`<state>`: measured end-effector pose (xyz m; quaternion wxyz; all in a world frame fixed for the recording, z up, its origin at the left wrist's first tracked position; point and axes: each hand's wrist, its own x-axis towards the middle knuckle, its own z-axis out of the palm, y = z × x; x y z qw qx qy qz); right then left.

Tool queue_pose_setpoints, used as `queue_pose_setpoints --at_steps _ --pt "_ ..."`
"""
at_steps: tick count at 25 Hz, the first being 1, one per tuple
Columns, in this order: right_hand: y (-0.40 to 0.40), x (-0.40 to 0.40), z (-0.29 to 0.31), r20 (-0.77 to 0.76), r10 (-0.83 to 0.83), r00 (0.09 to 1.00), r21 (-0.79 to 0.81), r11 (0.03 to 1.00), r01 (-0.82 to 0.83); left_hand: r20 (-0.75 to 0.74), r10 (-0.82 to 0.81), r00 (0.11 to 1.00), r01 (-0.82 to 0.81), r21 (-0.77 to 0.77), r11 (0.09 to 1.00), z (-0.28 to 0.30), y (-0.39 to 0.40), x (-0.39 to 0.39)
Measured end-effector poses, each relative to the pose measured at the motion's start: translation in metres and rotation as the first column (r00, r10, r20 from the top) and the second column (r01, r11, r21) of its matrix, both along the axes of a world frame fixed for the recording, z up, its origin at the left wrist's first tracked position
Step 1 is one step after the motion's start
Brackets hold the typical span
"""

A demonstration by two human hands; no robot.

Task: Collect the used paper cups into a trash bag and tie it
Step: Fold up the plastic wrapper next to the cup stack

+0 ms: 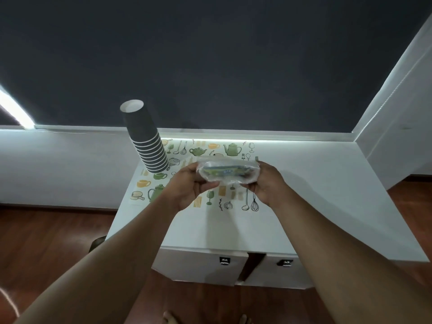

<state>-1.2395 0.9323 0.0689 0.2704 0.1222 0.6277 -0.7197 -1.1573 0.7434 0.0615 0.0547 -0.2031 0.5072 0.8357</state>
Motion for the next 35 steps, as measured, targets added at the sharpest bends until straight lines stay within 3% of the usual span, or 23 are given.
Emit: queue_pose_setpoints --at_steps 2,4,6,7,9,11,12,14,17,20,25,28,31,35 --pt "-0.015 0.01 0.006 -0.158 0.071 0.985 0.171 0.984 -0.043 0.033 -0.034 0.999 0.027 0.193 0.981 0.002 -0.021 0.015" --pt "-0.033 0.02 0.009 -0.267 0.142 0.953 0.28 0.958 -0.065 0.08 -0.065 0.995 0.04 0.281 0.959 0.005 -0.042 0.027" --pt "-0.058 0.034 0.009 -0.251 0.187 0.95 0.297 0.949 -0.109 0.092 -0.042 0.995 0.033 0.1 0.994 0.002 -0.066 0.035" --pt "-0.072 0.04 0.007 -0.175 0.21 0.962 0.273 0.949 -0.157 0.096 -0.025 0.995 0.028 -0.03 0.999 0.001 -0.081 0.041" --pt "-0.102 0.059 0.001 0.056 0.204 0.977 0.073 0.976 -0.207 0.106 0.008 0.994 0.016 -0.221 0.975 -0.011 -0.115 0.057" --pt "-0.13 0.08 -0.007 0.173 0.204 0.963 -0.098 0.977 -0.189 0.093 0.096 0.991 -0.067 -0.28 0.958 -0.019 -0.148 0.076" --pt "-0.145 0.091 -0.014 0.147 0.232 0.962 -0.106 0.97 -0.218 0.095 0.119 0.988 -0.084 -0.309 0.947 -0.02 -0.163 0.086" --pt "-0.183 0.119 -0.022 0.05 0.287 0.957 -0.013 0.958 -0.286 0.102 0.12 0.988 -0.079 -0.336 0.938 -0.023 -0.192 0.106" --pt "-0.237 0.15 -0.033 -0.017 0.172 0.985 0.115 0.979 -0.169 0.156 0.207 0.966 -0.157 -0.284 0.946 -0.03 -0.24 0.138" --pt "-0.295 0.165 -0.035 -0.075 0.162 0.984 0.202 0.969 -0.144 0.178 0.3 0.937 -0.209 -0.401 0.892 -0.043 -0.293 0.162" --pt "-0.401 0.162 -0.063 -0.049 0.316 0.948 0.397 0.876 -0.272 0.211 0.49 0.845 -0.286 -0.597 0.75 -0.078 -0.372 0.175" --pt "-0.453 0.155 -0.097 -0.068 0.39 0.918 0.614 0.742 -0.269 0.26 0.532 0.806 -0.196 -0.731 0.654 -0.12 -0.412 0.165" --pt "-0.496 0.142 -0.151 -0.035 0.417 0.908 0.733 0.629 -0.26 0.354 0.521 0.777 -0.125 -0.725 0.678 -0.181 -0.444 0.147" --pt "-0.525 0.132 -0.233 0.01 0.363 0.932 0.778 0.582 -0.235 0.403 0.421 0.813 0.017 -0.737 0.675 -0.255 -0.469 0.126"
